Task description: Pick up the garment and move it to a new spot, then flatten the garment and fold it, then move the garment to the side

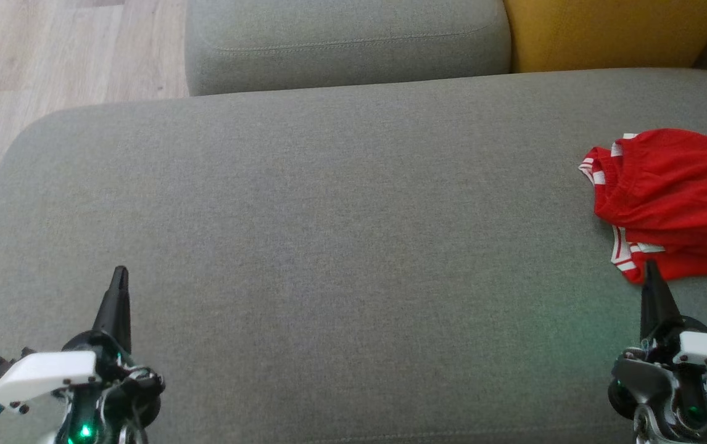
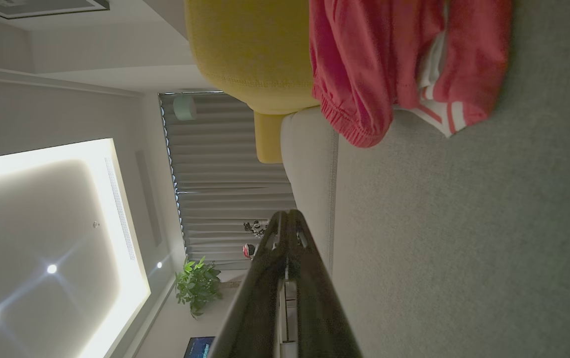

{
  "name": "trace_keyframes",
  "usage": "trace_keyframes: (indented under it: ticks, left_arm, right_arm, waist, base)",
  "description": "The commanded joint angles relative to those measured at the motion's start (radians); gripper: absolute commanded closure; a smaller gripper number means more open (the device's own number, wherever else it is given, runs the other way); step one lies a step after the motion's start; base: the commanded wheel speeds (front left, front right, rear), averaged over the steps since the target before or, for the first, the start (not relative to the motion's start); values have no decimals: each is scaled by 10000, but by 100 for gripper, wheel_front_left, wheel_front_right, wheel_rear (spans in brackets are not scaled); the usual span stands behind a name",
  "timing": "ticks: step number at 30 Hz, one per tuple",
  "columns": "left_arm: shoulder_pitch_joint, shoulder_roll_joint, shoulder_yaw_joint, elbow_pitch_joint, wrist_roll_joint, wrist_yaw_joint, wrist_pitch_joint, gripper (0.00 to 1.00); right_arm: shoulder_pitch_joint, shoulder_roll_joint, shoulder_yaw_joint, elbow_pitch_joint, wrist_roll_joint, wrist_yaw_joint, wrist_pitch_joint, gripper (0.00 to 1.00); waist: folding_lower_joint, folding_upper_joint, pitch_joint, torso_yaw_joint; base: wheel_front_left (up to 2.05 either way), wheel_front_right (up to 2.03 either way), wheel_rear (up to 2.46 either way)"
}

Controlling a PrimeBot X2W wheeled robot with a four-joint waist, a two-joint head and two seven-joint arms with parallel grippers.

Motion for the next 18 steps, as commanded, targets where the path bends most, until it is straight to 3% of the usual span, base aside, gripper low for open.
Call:
trace_keyframes:
  ticks: [1, 18]
  left_arm:
    - [-531, 60, 373, -259, -46, -73, 62, 100]
    - [-533, 39, 404, -259, -21, -73, 86, 100]
  right_arm:
    - [-496, -195, 174, -299, 80, -7, 54, 100]
    - [-500, -160, 124, -296, 39, -7, 94, 100]
  waist:
    - [0, 0, -1, 1]
    - [0, 0, -1, 1]
  base:
    - [0, 0, 0]
    - [0, 0, 0]
